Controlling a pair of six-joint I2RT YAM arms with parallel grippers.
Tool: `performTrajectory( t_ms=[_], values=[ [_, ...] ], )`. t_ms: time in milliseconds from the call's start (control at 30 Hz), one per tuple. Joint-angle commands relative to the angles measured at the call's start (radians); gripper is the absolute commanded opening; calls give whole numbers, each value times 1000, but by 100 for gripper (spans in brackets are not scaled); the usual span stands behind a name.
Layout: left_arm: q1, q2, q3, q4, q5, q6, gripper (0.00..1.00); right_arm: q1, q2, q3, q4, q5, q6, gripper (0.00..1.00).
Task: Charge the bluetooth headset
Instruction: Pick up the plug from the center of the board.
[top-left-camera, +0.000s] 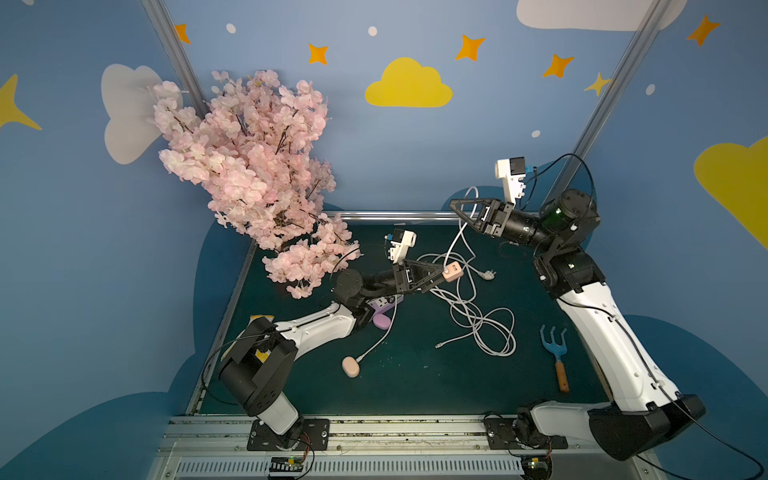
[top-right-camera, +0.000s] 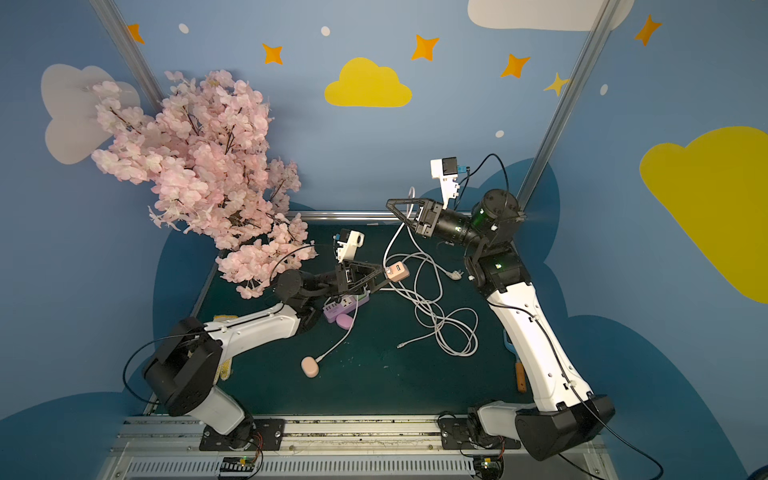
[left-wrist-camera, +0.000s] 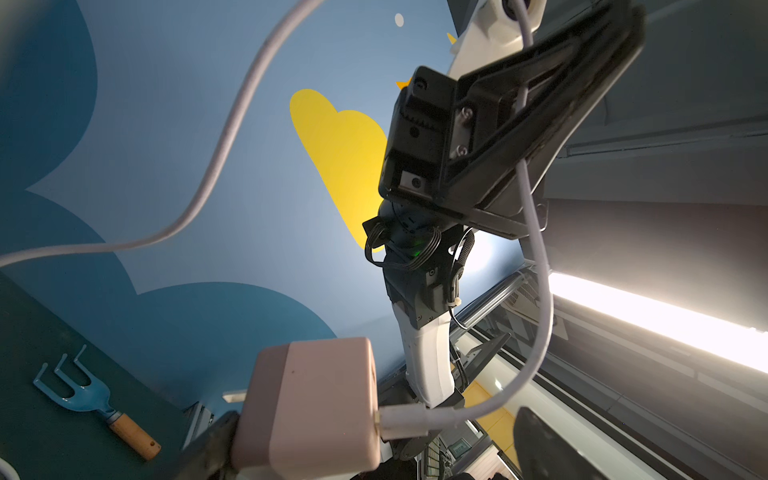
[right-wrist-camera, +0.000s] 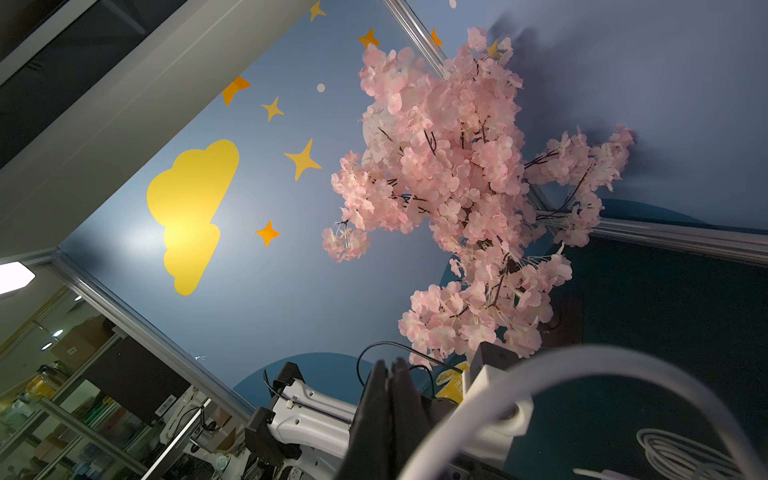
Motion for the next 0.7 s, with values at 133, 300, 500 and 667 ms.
performTrajectory(
  t_ms=[133,300,500,667],
  values=[
    [-18,62,7,38,20,-18,100,8,27,48,54,11,22,0],
    [-26,115,3,38,23,-25,100,12,45,77,48,8,19,0],
    [-28,125,6,38,27,-28,100,12,55,83,44,6,12,0],
    [-14,100,-2,38,24,-21,100,9,48,60,51,1,18,0]
  ],
)
